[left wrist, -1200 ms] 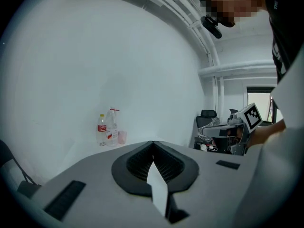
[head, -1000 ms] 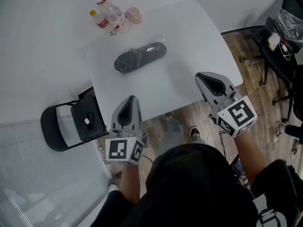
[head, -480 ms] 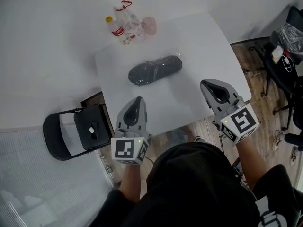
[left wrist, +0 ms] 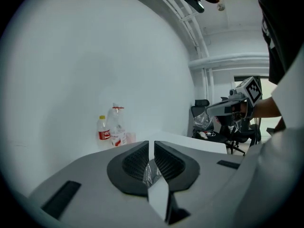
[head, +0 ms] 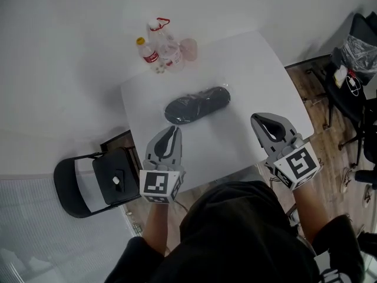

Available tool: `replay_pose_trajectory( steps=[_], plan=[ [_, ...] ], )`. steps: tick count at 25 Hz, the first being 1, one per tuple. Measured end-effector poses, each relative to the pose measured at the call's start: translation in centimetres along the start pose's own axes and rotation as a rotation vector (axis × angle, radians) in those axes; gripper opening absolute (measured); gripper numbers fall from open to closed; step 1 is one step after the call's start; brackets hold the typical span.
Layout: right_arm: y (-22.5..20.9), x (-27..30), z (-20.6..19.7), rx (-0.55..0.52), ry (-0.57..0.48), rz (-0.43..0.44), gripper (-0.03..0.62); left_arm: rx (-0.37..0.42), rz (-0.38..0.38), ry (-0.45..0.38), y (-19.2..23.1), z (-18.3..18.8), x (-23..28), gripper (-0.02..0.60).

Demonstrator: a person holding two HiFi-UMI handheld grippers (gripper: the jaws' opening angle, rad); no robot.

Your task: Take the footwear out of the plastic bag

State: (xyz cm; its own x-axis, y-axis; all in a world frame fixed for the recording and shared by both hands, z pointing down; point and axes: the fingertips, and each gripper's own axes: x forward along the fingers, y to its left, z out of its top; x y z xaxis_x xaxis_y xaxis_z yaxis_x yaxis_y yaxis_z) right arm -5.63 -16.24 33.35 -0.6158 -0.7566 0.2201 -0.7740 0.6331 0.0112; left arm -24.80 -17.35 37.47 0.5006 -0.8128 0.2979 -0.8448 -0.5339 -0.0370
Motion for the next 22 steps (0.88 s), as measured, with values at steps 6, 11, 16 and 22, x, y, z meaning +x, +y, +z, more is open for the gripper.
replay_pose_trajectory(
  steps=[6,11,16,22],
  plan=[
    [-0.9,0.0,0.5,0.024,-0.028,-0.046,0.018,0.109,-0.073,0.089,0.5,-1.0,3.1,0.153],
    [-1.6,0.4,0.7,0.027,-0.056,-0.050,0.018,0.257,-0.120,0.162,0.2,-1.7,5.7,0.324],
    [-3.3,1.6,0.3,0.029,-0.057,-0.053,0.019,0.408,-0.207,0.315,0.7,-4.5,8.5,0.425],
    [-5.0,2.3,-0.2,0.056,-0.050,-0.070,0.018,0.466,-0.339,0.481,1.7,-8.6,12.7,0.473]
  ],
)
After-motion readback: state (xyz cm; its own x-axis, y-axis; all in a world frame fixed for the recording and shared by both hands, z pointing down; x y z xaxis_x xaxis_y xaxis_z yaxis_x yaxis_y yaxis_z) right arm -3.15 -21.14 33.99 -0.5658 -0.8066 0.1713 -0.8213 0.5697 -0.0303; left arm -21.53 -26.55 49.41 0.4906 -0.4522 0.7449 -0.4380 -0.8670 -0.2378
